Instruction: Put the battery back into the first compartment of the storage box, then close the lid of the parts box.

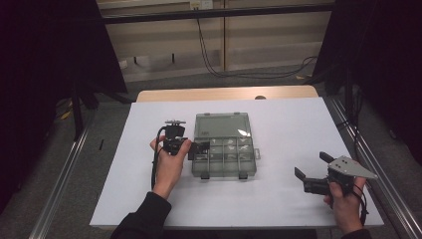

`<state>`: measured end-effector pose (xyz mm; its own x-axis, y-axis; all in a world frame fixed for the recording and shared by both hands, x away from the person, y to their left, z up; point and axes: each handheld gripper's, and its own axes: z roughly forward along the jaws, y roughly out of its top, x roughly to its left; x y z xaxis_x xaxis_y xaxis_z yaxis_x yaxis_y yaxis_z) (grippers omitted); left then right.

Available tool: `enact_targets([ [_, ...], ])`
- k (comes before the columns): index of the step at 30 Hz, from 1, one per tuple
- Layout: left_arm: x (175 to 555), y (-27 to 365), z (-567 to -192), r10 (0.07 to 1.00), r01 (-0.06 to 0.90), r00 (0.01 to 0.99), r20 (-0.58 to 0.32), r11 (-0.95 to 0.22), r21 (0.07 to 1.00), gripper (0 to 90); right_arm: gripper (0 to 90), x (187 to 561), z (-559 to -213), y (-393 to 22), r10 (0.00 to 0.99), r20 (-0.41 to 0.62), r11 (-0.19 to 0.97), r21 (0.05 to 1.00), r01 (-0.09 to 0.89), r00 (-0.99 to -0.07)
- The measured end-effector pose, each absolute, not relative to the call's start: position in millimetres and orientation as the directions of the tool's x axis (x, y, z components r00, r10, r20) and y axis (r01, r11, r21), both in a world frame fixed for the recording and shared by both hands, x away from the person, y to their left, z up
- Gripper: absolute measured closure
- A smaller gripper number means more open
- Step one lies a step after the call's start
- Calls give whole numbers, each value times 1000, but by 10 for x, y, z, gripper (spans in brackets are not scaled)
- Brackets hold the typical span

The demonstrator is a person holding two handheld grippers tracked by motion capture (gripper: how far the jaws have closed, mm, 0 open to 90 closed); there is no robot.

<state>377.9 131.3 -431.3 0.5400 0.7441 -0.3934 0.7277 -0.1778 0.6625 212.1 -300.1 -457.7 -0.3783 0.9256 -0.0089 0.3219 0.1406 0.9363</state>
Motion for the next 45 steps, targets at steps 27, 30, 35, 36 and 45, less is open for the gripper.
enact_targets([
  [27,4025,1447,-4366,777,732,488,-399,-115,671,33,0,2732,-4269,-2465,889,63,114,929,351,-454],
  [30,4070,1456,-4384,778,741,472,-414,-96,665,40,12,2867,-4267,-2422,882,93,99,921,376,-461],
  [35,4155,1490,-4407,758,752,458,-465,-52,657,42,27,3089,-4284,-2311,875,125,98,900,425,-468],
  [36,4173,1501,-4409,754,754,464,-465,-60,654,31,35,3134,-4292,-2285,877,133,93,895,435,-462],
  [45,4323,1488,-4525,750,796,416,-515,-26,605,50,44,3499,-4348,-2091,849,217,64,863,501,-481],
])
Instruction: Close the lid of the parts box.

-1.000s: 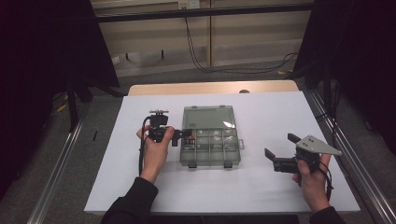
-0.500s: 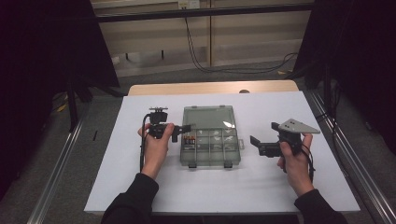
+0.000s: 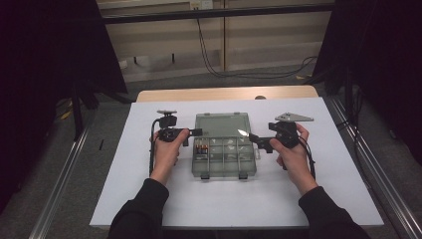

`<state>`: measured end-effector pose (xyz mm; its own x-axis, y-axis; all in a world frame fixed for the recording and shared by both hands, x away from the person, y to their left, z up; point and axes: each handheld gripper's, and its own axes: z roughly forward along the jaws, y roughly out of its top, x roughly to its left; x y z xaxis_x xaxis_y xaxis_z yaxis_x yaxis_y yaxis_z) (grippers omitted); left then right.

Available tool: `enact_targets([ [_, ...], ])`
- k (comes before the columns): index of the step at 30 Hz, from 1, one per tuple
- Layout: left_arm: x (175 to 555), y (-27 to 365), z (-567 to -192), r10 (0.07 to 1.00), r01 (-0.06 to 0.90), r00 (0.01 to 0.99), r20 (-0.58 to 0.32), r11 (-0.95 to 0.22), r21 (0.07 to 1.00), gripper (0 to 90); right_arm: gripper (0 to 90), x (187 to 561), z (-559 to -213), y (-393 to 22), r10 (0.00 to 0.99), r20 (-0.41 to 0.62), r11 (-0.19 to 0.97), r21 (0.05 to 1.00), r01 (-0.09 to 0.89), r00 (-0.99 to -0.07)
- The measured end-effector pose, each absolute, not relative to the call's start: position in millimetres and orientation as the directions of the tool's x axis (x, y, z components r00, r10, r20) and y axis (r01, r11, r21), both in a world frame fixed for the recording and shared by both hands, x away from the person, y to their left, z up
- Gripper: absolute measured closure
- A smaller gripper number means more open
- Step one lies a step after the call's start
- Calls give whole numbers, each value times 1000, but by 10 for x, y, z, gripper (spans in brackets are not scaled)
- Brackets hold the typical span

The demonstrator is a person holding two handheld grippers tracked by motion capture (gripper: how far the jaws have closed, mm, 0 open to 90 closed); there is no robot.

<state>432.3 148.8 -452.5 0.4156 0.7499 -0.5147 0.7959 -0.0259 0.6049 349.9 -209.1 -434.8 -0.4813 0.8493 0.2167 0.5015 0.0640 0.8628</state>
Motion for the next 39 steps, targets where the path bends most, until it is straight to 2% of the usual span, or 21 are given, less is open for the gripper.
enact_targets([
  [7,4395,1423,-4504,765,796,418,-491,-47,604,90,118,3730,-4401,-2048,861,275,12,830,557,-429],
  [15,4488,1337,-4596,772,818,407,-488,-70,571,153,203,3942,-4515,-2056,847,332,2,779,627,-415],
  [30,4583,1312,-4711,767,847,366,-527,-40,530,332,365,4194,-4723,-2059,819,413,-13,707,707,-398],
  [39,4602,1300,-4773,762,863,337,-553,-15,505,417,418,4267,-4832,-1984,822,419,-1,677,736,-385],
])
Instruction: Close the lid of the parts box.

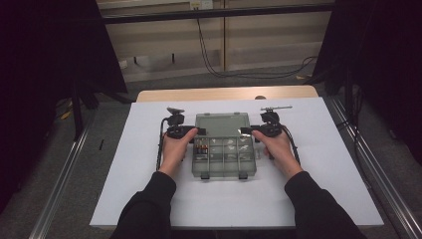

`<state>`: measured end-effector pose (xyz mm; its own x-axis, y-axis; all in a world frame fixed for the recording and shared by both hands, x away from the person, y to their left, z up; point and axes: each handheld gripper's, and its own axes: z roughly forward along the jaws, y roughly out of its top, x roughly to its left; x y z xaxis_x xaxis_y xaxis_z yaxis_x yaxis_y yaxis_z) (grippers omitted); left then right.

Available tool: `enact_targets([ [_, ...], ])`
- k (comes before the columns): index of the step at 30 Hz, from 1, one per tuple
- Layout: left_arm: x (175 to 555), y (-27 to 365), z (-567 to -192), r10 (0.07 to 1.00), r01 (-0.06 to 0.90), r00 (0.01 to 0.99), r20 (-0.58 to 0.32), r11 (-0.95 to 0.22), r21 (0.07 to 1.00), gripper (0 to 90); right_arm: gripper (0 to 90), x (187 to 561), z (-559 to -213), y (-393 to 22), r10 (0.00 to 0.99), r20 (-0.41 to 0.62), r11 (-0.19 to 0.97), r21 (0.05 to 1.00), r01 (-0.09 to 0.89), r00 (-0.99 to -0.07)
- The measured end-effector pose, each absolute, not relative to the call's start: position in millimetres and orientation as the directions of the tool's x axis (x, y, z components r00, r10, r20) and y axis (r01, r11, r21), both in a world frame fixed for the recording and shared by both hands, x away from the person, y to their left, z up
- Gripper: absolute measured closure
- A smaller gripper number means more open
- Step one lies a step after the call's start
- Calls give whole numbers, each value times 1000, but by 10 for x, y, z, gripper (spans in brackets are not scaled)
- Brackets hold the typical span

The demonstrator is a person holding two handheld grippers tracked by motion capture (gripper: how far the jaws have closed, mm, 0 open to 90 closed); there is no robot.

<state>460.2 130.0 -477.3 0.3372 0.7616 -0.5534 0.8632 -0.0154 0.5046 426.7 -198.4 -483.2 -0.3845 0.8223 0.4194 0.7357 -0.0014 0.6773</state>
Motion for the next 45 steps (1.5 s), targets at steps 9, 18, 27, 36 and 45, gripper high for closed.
enact_targets([
  [9,4606,1290,-4789,762,865,340,-552,-22,501,476,372,4293,-4902,-1973,815,449,-16,650,760,-366],
  [18,4591,1330,-4741,754,843,369,-544,-25,537,580,489,4276,-4878,-1988,804,447,-8,666,746,-391],
  [27,4513,1399,-4628,755,782,416,-507,-12,623,727,724,4190,-4708,-2071,815,384,7,742,671,-433],
  [36,4479,1429,-4593,757,752,453,-470,-42,658,756,824,4158,-4670,-2139,805,392,2,748,664,-445],
  [45,4476,1454,-4554,761,736,431,-486,15,677,790,837,4119,-4646,-2137,806,358,30,770,637,-471],
])
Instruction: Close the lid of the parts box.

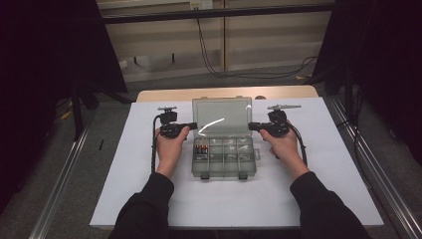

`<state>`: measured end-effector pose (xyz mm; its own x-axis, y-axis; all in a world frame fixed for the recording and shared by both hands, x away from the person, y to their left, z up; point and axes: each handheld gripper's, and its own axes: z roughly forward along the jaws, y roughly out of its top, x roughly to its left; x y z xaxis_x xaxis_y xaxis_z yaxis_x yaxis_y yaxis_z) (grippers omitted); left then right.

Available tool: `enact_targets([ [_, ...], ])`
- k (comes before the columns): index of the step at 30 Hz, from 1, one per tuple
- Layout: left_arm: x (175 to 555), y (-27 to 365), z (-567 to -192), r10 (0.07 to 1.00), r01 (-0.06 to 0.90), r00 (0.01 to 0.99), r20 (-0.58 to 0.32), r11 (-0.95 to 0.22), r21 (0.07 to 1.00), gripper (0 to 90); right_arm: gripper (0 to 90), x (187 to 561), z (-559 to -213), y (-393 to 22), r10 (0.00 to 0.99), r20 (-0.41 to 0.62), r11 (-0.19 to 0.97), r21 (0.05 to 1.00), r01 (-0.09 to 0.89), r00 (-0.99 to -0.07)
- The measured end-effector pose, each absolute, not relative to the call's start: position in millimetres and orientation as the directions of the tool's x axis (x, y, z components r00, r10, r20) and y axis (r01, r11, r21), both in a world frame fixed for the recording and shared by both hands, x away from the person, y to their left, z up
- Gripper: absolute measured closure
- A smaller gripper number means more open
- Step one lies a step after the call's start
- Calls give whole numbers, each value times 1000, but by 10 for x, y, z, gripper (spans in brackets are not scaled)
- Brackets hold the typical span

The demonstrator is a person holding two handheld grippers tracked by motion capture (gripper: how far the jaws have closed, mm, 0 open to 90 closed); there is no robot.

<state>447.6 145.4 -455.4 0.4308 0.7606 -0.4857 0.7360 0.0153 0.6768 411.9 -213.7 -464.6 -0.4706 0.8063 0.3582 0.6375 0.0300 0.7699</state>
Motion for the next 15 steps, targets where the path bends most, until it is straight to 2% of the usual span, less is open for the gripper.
enact_targets([
  [3,4472,1442,-4539,770,728,429,-473,16,686,796,837,4116,-4643,-2135,808,352,35,772,635,-473],
  [9,4422,1407,-4505,801,677,471,-370,-59,734,854,820,4131,-4657,-2133,808,368,18,765,644,-460],
  [12,4407,1407,-4506,797,661,485,-360,-63,748,857,705,4142,-4651,-2110,812,360,18,770,638,-459],
  [15,4401,1411,-4509,796,654,489,-356,-65,754,859,687,4166,-4595,-2101,806,367,1,783,622,-464],
])
